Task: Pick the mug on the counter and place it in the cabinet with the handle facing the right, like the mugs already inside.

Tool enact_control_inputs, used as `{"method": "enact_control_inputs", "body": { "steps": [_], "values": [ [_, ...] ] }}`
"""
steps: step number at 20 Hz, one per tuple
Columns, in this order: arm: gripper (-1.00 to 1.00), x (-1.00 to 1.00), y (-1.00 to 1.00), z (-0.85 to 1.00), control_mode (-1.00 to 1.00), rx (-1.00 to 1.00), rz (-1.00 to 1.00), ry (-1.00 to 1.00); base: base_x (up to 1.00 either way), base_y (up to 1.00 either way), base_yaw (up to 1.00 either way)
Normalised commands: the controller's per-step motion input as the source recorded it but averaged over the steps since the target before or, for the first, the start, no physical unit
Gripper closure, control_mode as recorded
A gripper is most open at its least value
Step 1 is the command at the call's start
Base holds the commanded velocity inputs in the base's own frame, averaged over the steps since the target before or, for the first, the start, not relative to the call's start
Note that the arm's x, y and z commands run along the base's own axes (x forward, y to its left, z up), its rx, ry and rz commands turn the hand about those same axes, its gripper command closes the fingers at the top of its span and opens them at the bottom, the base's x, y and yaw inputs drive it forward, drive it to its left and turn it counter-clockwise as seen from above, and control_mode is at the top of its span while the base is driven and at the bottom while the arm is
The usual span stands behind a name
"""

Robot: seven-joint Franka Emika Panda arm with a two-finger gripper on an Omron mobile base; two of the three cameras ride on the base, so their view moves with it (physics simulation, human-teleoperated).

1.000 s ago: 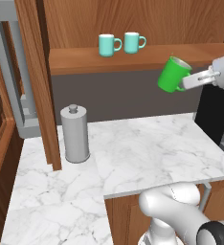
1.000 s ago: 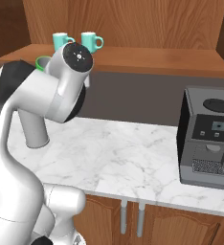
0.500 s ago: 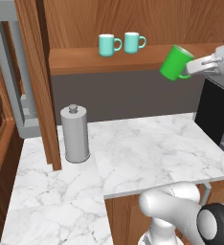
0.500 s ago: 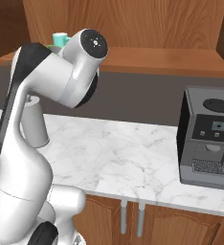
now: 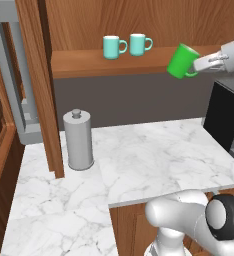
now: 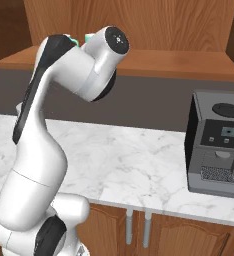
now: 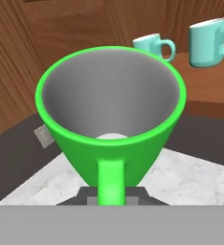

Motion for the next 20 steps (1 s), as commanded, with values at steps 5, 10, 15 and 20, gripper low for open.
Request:
{"method": "enact_control_inputs", "body": {
  "steps": [5, 10, 15, 20],
  "values": [
    [1.0, 0.47, -0.15, 0.0, -1.0, 0.0, 0.05, 0.0, 0.0, 0.0, 0.0],
    [1.0, 0.5, -0.13, 0.0, -1.0, 0.0, 0.03, 0.0, 0.0, 0.0, 0.0],
    [1.0, 0.51, -0.09, 0.0, -1.0, 0.0, 0.01, 0.0, 0.0, 0.0, 0.0],
    [1.0, 0.37, -0.06, 0.0, -1.0, 0.0, 0.0, 0.0, 0.0, 0.0, 0.0]
  ]
}}
